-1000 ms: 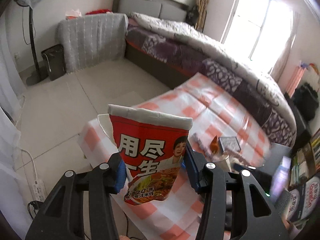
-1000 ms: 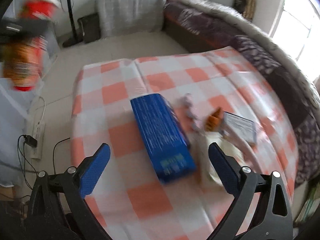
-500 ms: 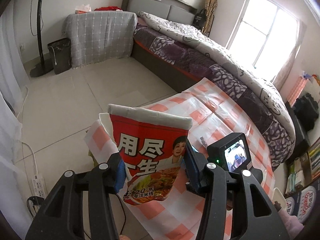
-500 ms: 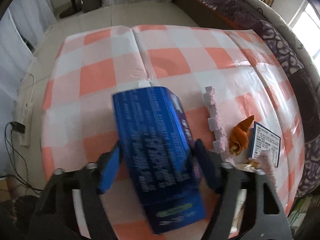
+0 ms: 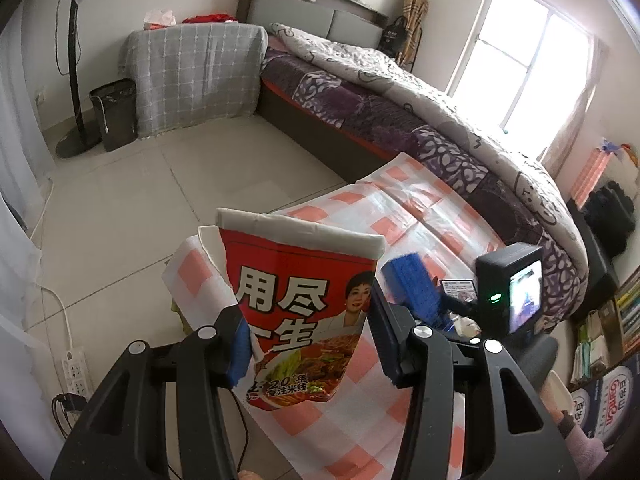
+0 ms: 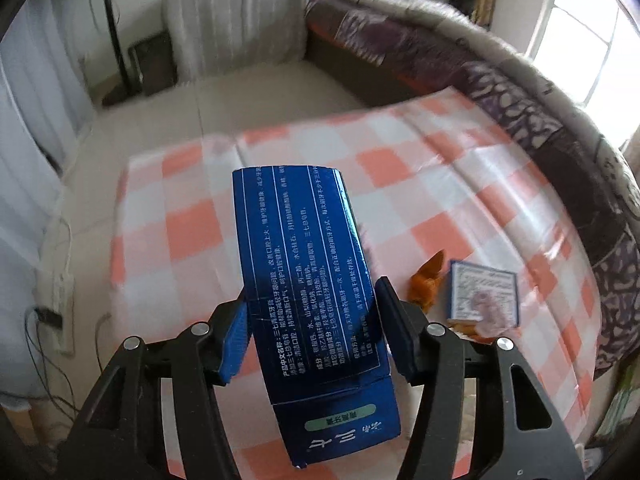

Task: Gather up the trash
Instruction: 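Carry the blue box to the white bin and release it with the right tool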

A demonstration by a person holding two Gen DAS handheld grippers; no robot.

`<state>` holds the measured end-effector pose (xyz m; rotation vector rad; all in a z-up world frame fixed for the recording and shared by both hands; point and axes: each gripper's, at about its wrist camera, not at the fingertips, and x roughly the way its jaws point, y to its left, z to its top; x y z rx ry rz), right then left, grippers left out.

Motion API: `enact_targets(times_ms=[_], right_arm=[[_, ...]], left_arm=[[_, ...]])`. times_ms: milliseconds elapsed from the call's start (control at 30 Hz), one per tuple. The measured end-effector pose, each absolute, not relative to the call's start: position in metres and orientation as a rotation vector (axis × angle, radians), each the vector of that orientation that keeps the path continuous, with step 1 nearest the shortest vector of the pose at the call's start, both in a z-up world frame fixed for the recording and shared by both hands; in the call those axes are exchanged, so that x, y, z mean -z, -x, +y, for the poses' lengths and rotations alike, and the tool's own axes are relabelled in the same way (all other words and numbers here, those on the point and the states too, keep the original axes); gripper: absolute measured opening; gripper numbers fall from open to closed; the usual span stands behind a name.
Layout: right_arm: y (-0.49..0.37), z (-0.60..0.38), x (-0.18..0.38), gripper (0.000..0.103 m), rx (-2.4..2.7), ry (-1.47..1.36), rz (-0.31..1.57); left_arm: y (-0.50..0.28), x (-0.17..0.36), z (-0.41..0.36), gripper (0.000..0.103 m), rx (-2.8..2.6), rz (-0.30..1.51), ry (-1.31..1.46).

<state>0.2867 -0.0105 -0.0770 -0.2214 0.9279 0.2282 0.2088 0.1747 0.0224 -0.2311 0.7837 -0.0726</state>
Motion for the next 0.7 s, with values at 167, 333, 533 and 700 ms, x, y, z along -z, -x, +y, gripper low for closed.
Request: enact_targets(times_ms=[167,333,533,700], right_arm=[[-0.279,-0.029,0.046,0.055,-0.189,0.147,0.836],[-0.26,-0.049,0.024,0.055,-0.146,0.092,0.764],[-0.233,-0.077,0.003,0.055,-0.087,0.028,0.702],[-0.209,-0.101,-0.006,0.056,-0.016,-0.017,0.675]], left_arm=[[-0.203,-0.026,0.165,0.05,0.086,0.766,0.222],[-0.195,-0.031,0.147,0.05,0.098,0.743,0.196],[-0.185,-0.034,0.127,0.05,0.119,0.725,0.188],[-0.181,-0.03,0.107,0.05,0.136,0.731,0.172]])
